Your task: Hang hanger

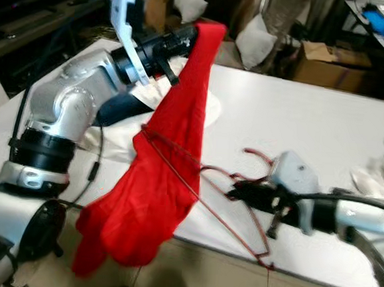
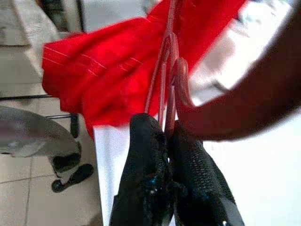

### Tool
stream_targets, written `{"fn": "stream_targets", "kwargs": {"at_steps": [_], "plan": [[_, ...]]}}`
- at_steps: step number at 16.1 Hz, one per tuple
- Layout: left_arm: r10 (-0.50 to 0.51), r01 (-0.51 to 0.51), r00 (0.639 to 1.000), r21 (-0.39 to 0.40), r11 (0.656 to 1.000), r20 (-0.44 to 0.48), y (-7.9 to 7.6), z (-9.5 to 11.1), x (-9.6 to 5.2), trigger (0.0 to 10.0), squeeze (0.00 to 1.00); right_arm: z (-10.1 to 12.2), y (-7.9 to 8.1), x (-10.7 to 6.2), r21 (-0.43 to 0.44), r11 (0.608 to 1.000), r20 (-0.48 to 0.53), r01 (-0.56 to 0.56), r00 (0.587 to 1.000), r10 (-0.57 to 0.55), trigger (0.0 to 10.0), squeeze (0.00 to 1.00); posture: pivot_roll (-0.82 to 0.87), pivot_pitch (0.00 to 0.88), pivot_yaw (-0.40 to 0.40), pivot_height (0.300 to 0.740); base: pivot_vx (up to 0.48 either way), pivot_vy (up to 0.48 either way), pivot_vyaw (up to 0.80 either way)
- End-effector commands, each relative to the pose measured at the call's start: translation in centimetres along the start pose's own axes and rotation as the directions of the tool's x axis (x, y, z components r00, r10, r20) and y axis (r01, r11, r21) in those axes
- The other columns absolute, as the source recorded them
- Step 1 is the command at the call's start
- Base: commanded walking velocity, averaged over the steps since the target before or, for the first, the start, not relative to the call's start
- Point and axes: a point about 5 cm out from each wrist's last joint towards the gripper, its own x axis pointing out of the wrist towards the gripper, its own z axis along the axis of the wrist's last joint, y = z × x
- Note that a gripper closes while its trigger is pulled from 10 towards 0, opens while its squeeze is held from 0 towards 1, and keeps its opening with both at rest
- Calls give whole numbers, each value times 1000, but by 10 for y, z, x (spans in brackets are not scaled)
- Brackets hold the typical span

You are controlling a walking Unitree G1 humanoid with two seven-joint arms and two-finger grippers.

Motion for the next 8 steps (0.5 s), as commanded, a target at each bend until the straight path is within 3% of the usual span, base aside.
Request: {"fn": "stream_targets", "kwargs": {"at_steps": [1, 6, 8], "plan": [[-19, 18, 999, 23, 1000, 44, -9, 17, 11, 10000, 0, 2, 0, 3, -19, 1000, -2, -20, 1000, 20, 10000, 0, -117, 0, -18, 740, 0, 0, 0], [-31, 30, 1000, 24, 999, 2, -16, 12, 4, 10000, 0, 6, -13, 27, -47, 999, 11, -13, 1000, 13, 10000, 0, -102, 0, -35, 740, 0, 0, 0], [-71, 71, 997, 17, 997, 7, -26, 13, 1, 10000, 0, 11, -35, 41, -72, 996, -9, 51, 999, -52, 10000, 0, -90, 0, -51, 740, 0, 0, 0]]}}
